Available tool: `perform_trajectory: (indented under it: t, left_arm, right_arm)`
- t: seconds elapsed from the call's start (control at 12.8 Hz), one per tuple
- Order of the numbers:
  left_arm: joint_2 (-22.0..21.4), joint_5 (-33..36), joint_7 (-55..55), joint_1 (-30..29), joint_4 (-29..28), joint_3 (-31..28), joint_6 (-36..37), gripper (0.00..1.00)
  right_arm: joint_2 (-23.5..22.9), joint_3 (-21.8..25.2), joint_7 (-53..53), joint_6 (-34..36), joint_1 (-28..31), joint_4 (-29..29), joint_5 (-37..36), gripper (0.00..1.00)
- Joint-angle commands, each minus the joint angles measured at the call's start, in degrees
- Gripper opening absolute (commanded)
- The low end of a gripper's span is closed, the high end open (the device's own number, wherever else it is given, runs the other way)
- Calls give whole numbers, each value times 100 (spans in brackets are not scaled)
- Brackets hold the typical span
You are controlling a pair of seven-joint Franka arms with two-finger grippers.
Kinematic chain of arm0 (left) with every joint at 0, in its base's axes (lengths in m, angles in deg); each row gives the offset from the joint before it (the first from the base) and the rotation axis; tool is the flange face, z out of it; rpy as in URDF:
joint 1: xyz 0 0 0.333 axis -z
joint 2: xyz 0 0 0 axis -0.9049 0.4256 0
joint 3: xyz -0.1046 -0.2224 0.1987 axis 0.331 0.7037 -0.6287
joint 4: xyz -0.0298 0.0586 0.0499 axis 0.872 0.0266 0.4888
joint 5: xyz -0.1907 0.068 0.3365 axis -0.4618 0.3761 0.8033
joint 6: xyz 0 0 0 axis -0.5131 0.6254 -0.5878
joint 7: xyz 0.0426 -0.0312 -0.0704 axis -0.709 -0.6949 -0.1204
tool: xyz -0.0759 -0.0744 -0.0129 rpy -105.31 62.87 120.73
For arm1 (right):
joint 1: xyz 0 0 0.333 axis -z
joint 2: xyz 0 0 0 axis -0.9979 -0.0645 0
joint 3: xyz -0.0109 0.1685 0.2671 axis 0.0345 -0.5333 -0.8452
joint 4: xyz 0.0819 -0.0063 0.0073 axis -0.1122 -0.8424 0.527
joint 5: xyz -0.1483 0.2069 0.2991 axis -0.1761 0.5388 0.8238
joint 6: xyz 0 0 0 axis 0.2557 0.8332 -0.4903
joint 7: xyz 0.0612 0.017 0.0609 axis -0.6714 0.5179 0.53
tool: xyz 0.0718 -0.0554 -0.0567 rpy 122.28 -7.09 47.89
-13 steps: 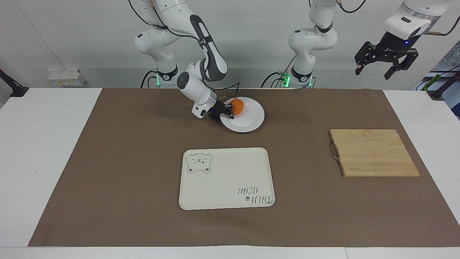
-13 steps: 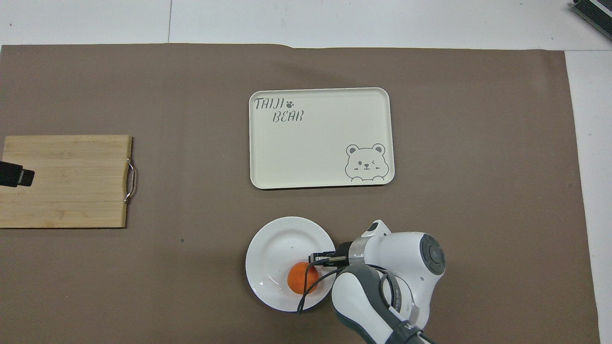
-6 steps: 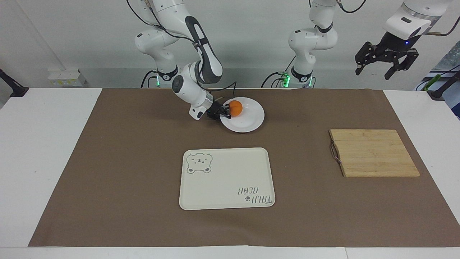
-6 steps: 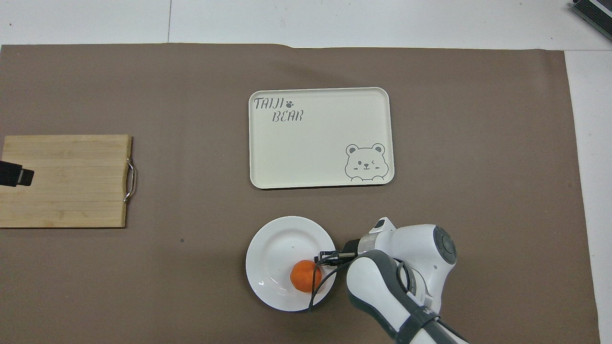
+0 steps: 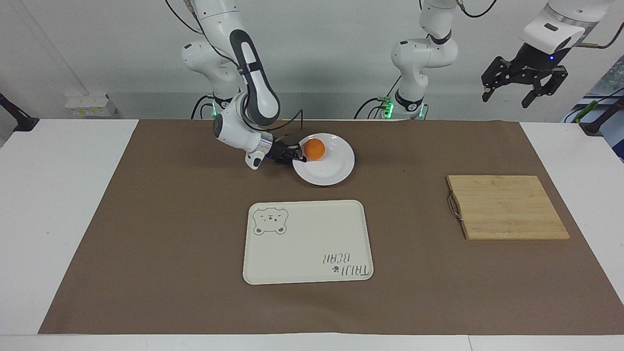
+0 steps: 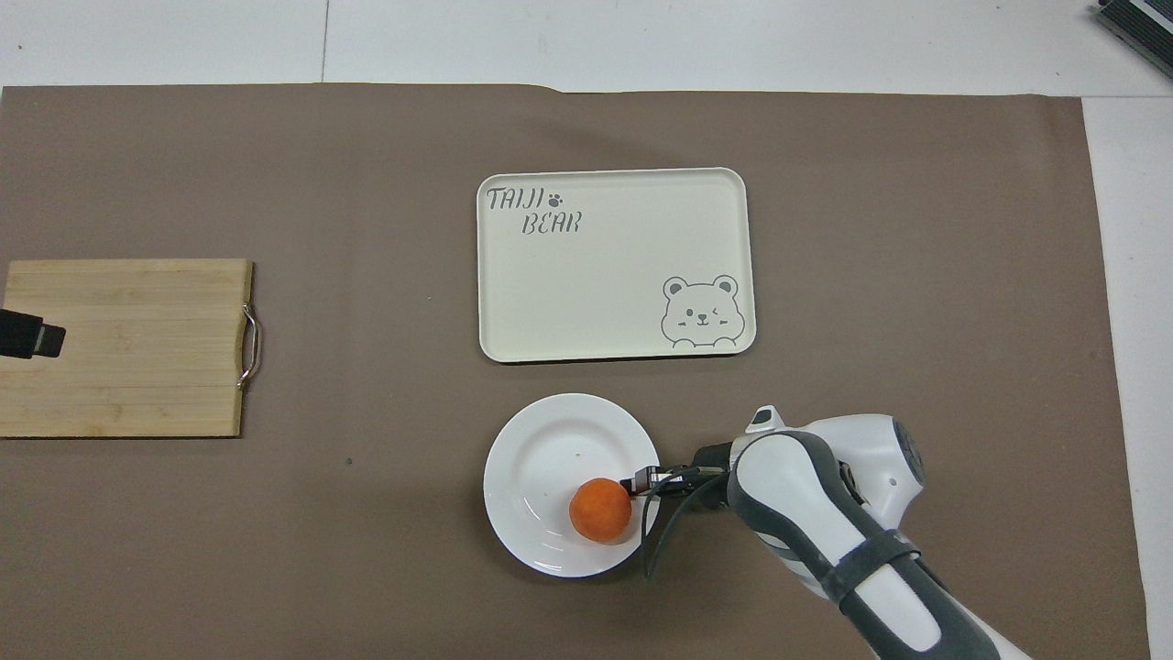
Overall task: Place orange and plate with both arms
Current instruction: 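Slide the plate with the right gripper onto the bear tray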
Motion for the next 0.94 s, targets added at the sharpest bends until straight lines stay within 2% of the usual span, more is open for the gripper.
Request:
perform_trajectory:
  t: [0.0,0.23,0.39,0.62,0.86]
  left_arm:
    - [-138,14,7,-79,-144,45,22,100]
    - [-138,6,7,-79,-144,45,30,100]
    - [-138,6,7,-79,-144,45,30,100]
    - [-138,14,7,-79,-144,45,30,100]
    - [-138,6,7,-79,-144,45,22,100]
  right_arm:
    - [5,-17,188,242,139,221,289,0]
    - [-56,-8,153,242,262,581,289,0]
    - [-266,0,75,225,429,923,263,0]
    - [-679,36,-627,-73,517,1556,79,0]
    - [-1144,44,-1584,-460,666,2363,-744,0]
